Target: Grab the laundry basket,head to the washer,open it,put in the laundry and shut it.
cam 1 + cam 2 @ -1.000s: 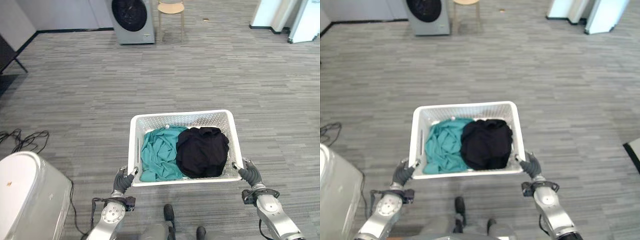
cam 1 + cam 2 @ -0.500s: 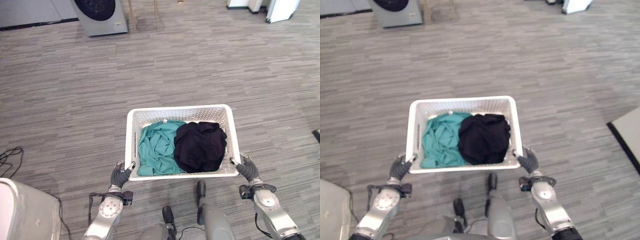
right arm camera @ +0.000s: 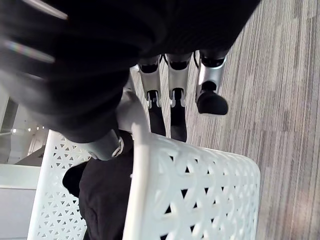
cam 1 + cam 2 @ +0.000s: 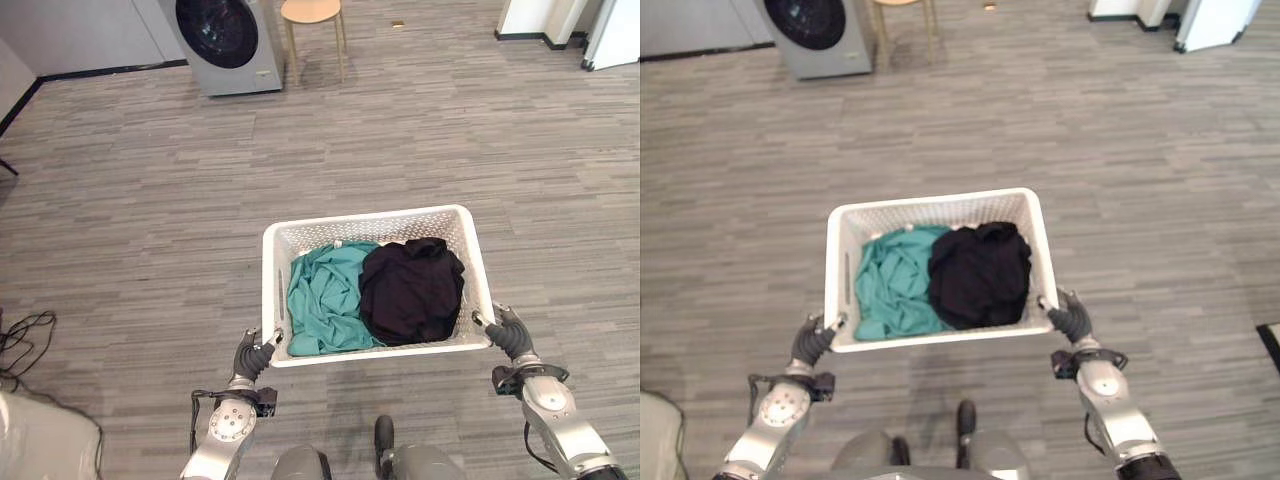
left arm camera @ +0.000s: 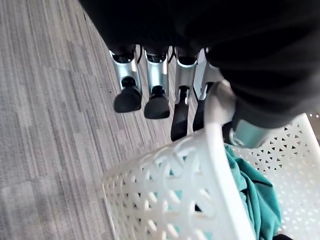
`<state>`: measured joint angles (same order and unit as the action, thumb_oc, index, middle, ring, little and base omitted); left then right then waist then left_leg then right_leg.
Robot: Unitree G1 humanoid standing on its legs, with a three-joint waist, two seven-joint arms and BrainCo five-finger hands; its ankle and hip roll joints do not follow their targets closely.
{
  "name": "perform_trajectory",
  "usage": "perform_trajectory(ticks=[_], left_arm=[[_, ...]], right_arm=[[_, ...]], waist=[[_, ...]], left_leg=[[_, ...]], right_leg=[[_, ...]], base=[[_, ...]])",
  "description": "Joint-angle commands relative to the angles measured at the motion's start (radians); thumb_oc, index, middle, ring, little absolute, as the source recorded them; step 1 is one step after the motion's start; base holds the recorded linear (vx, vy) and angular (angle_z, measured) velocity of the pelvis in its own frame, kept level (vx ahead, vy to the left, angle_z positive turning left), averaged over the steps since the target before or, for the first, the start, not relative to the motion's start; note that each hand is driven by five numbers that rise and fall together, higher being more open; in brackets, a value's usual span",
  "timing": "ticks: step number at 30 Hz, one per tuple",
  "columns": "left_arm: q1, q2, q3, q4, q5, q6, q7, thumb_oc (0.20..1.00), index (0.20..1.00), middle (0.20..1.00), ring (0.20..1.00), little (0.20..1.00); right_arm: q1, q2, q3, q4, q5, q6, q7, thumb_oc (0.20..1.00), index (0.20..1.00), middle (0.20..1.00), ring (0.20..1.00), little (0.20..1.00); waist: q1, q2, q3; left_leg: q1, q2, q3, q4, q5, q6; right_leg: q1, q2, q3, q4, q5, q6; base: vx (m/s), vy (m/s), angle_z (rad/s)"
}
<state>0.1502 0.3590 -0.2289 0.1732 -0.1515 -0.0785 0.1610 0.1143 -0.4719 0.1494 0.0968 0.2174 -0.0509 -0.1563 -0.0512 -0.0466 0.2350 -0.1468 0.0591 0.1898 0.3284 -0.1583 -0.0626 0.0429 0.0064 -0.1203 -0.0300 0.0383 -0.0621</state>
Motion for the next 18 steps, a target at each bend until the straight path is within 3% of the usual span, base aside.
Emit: perform_trajectory(ticks=[1, 3, 6, 11, 12, 14, 17, 18], left_arm=[[-0.048, -0.007, -0.031, -0.103, -0.053, -0.097, -0.073, 0.2, 0.2, 0.2, 0.2, 0.2], [-0.037, -0.013, -0.022, -0.109, -0.045, -0.092, -0.074, 0.2, 0.2, 0.2, 0.2, 0.2], [-0.028, -0.013, -0.017, -0.114, -0.041, -0.091, -0.08, 0.2, 0.2, 0.2, 0.2, 0.2], [-0.002, -0.011, 0.005, -0.12, -0.032, -0.09, -0.09, 0.2, 0.2, 0.2, 0.2, 0.2], [0.0, -0.004, 0.003, -0.12, -0.034, -0.09, -0.092, 0.2, 0.2, 0.2, 0.2, 0.2], [-0.008, 0.011, 0.0, -0.119, -0.035, -0.089, -0.092, 0.2, 0.2, 0.2, 0.2, 0.2], [-0.023, 0.036, 0.003, -0.118, -0.039, -0.091, -0.085, 0.2, 0.2, 0.2, 0.2, 0.2], [-0.031, 0.044, 0.01, -0.12, -0.043, -0.09, -0.074, 0.2, 0.2, 0.2, 0.2, 0.2]], right_arm=[[-0.035, 0.039, 0.037, -0.141, 0.104, -0.148, 0.104, 0.2, 0.2, 0.2, 0.2, 0.2], [-0.033, 0.052, 0.033, -0.13, 0.094, -0.149, 0.095, 0.2, 0.2, 0.2, 0.2, 0.2], [-0.028, 0.057, 0.029, -0.127, 0.088, -0.146, 0.094, 0.2, 0.2, 0.2, 0.2, 0.2], [-0.021, 0.074, 0.031, -0.125, 0.083, -0.139, 0.112, 0.2, 0.2, 0.2, 0.2, 0.2], [-0.026, 0.088, 0.042, -0.126, 0.088, -0.141, 0.124, 0.2, 0.2, 0.2, 0.2, 0.2], [-0.05, 0.103, 0.061, -0.114, 0.089, -0.144, 0.134, 0.2, 0.2, 0.2, 0.2, 0.2], [-0.059, 0.121, 0.069, -0.115, 0.082, -0.146, 0.133, 0.2, 0.2, 0.2, 0.2, 0.2], [-0.069, 0.123, 0.074, -0.117, 0.087, -0.142, 0.14, 0.2, 0.2, 0.2, 0.2, 0.2]], waist=[[0.041, 0.014, -0.033], [0.071, 0.027, -0.028], [0.085, 0.026, -0.033], [0.103, 0.024, -0.07], [0.11, 0.0, -0.09], [0.119, -0.033, -0.098], [0.116, -0.047, -0.101], [0.097, -0.036, -0.096]], left_leg=[[-0.045, -0.027, -0.016, -0.155, 0.168, 0.021], [-0.112, -0.04, -0.026, -0.298, 0.264, 0.002], [-0.118, -0.038, 0.008, -0.373, 0.295, 0.002], [-0.105, -0.024, 0.032, -0.36, 0.324, 0.018], [-0.114, -0.032, 0.029, -0.297, 0.297, 0.036], [-0.105, -0.048, 0.045, -0.238, 0.241, 0.062], [-0.058, -0.057, 0.058, -0.223, 0.187, 0.085], [0.02, -0.057, 0.066, -0.247, 0.147, 0.093]], right_leg=[[0.043, -0.046, -0.051, -0.003, -0.116, 0.124], [0.109, -0.009, -0.025, -0.013, -0.153, 0.119], [0.151, -0.003, -0.006, -0.013, -0.184, 0.117], [0.227, -0.012, 0.021, -0.004, -0.228, 0.129], [0.238, -0.049, 0.036, 0.025, -0.233, 0.146], [0.209, -0.094, 0.052, 0.147, -0.168, 0.188], [0.124, -0.108, 0.067, 0.262, -0.09, 0.212], [0.034, -0.105, 0.038, 0.268, -0.071, 0.205]], base=[[0.35, -0.005, 0.06], [0.45, 0.03, -0.28], [0.43, 0.079, -0.38], [0.47, 0.142, -0.24], [0.49, 0.18, -0.25], [0.53, 0.211, -0.19], [0.38, 0.133, -0.27], [0.34, 0.106, 0.01]])
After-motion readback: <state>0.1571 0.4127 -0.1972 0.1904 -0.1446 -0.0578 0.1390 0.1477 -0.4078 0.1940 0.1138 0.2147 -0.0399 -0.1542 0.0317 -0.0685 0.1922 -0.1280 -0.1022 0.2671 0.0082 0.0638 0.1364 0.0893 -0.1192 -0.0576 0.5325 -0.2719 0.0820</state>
